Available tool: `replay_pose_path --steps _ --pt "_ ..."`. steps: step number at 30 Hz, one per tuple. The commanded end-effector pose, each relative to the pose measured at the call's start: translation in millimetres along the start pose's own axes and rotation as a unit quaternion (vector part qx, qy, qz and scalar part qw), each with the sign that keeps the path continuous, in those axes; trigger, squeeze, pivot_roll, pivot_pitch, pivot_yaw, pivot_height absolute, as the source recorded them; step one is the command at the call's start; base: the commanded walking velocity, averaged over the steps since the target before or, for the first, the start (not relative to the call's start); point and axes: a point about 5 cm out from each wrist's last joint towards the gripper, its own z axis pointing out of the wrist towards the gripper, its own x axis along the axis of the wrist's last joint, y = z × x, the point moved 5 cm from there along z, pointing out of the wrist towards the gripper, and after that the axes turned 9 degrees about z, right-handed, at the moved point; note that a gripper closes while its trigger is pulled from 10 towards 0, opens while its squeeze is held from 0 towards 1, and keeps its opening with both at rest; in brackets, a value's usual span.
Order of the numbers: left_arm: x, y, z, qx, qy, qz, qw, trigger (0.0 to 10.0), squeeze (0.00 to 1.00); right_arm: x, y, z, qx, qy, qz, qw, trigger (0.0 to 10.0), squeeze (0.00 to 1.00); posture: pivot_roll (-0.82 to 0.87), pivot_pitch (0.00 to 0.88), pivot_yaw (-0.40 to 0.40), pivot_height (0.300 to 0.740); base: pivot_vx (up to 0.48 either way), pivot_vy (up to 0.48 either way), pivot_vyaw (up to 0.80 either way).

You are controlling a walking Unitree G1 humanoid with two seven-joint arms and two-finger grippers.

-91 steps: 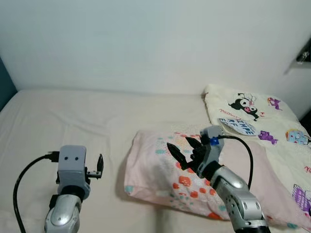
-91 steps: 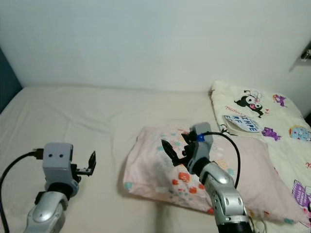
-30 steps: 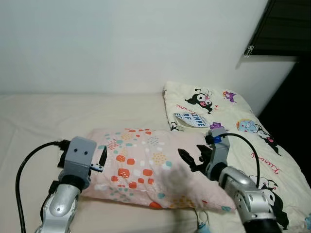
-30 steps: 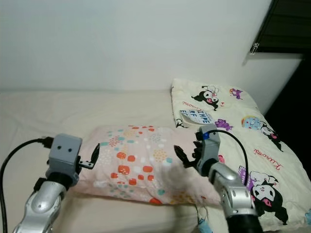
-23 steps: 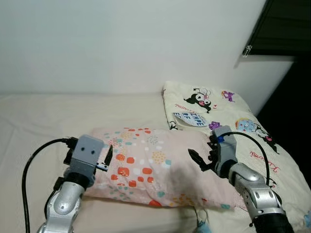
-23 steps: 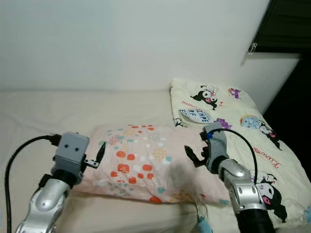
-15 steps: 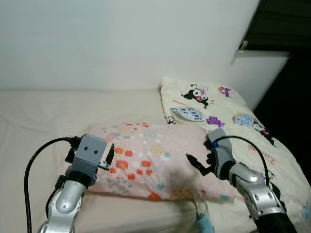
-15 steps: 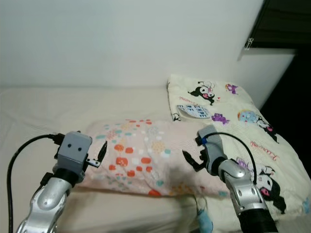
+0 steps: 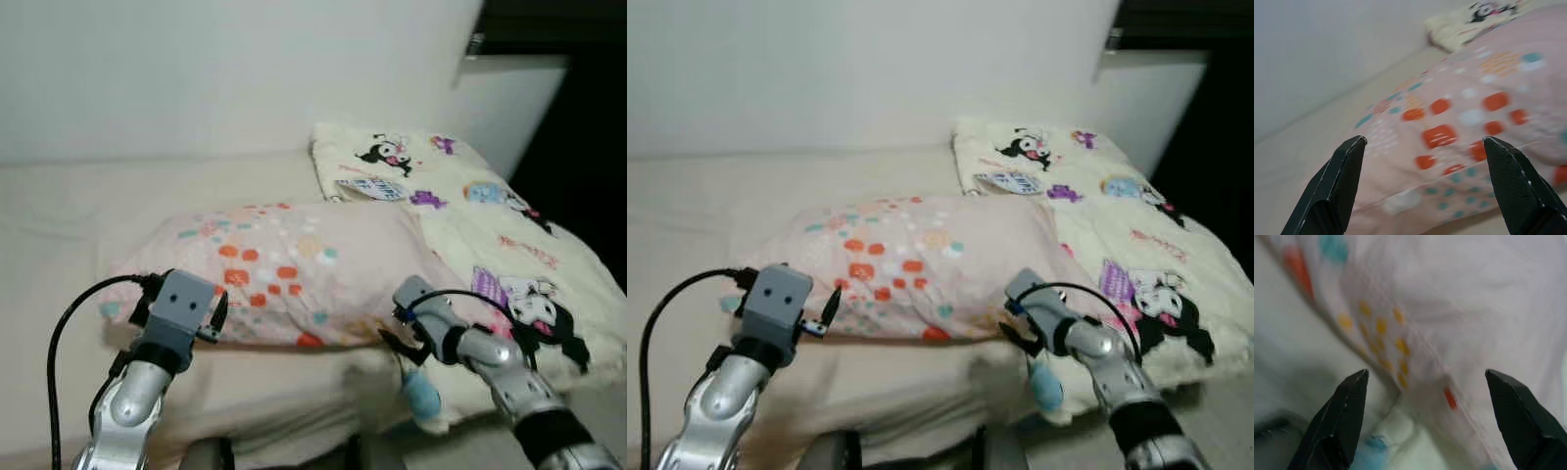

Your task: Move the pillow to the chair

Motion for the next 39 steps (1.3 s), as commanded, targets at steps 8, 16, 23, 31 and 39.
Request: replay_pose_path --steps 8,16,23,31,39 --pt "14 -8.4 -11.0 -0.001 0.007 0.014 1.0 10.0 0.0 29 21.6 16.0 -0.048 0.003 -0.241 0.969 10.0 0.0 0.01 0.0 -0.073 0.53 0.0 0.0 0.0" --pt "22 -10.7 -19.3 -0.005 0.011 0.015 1.0 10.0 0.0 39 31.5 19.8 -0.085 0.009 -0.298 0.951 10.0 0.0 0.03 0.031 -0.063 0.5 0.0 0.0 0.0" --pt "30 -12.7 -23.8 -0.018 0.008 0.018 1.0 10.0 0.0 43 35.7 24.5 -0.107 0.015 -0.327 0.939 10.0 0.0 0.05 0.075 -0.048 0.5 0.0 0.0 0.0" --pt "35 -18.1 -23.8 -0.015 0.01 0.018 1.0 10.0 0.0 48 39.0 25.2 -0.112 0.017 -0.331 0.937 10.0 0.0 0.05 0.092 -0.046 0.5 0.0 0.0 0.0" --pt "36 -19.2 -24.3 -0.012 0.004 0.015 1.0 10.0 0.0 65 54.9 23.2 -0.146 0.036 -0.287 0.946 10.0 0.0 0.06 0.103 -0.044 0.5 0.0 0.0 0.0"
